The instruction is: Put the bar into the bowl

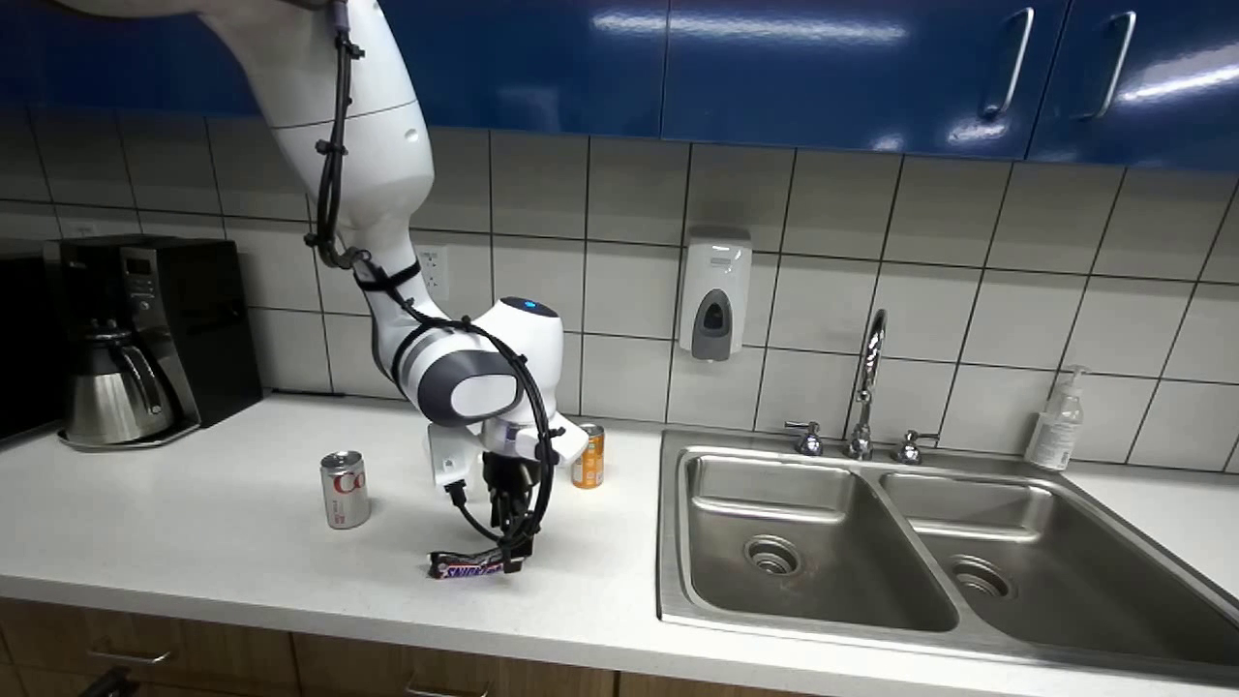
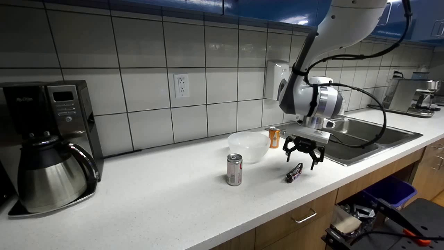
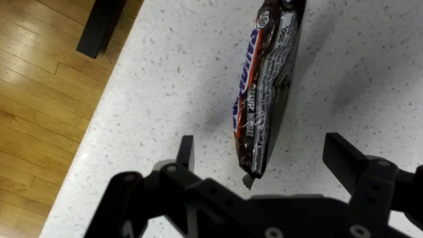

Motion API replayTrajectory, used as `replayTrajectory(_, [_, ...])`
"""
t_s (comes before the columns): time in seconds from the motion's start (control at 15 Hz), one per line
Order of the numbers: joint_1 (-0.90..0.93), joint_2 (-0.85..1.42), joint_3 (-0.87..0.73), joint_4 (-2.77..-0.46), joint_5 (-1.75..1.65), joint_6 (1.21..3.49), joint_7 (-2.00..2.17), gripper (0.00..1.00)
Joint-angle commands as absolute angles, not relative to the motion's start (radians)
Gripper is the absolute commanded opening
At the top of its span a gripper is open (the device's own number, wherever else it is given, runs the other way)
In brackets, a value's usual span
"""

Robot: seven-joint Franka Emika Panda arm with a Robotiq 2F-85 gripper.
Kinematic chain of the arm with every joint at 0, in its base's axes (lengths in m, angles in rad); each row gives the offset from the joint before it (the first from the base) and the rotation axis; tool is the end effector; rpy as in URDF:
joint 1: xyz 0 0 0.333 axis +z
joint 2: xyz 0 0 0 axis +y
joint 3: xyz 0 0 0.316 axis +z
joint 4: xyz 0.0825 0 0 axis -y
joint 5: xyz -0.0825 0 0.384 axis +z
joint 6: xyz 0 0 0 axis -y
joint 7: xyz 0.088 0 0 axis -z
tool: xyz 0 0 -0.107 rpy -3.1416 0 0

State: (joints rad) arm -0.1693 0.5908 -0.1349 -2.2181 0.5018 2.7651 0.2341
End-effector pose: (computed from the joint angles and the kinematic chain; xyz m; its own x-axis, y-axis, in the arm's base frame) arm 0.4960 -0.1826 0.1054 0.5522 -0.8312 -0.0641 -0.8331 -0.5473 -0.0802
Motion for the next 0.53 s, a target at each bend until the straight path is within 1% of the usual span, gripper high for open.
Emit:
replayTrajectory(0.0, [-0.19, 0.622, -0.121, -2.177, 0.473, 2.74, 0.264, 1.0])
replayTrajectory(0.33, [-0.195, 0.647, -0.12, -2.157, 0.473, 2.73, 0.262, 1.0])
replayTrajectory(0.4, [-0.202, 0.649, -0.114, -2.155, 0.476, 2.727, 0.254, 0.75])
replayTrajectory(0.47, [-0.2, 0.651, -0.116, -2.154, 0.476, 2.729, 0.258, 0.74])
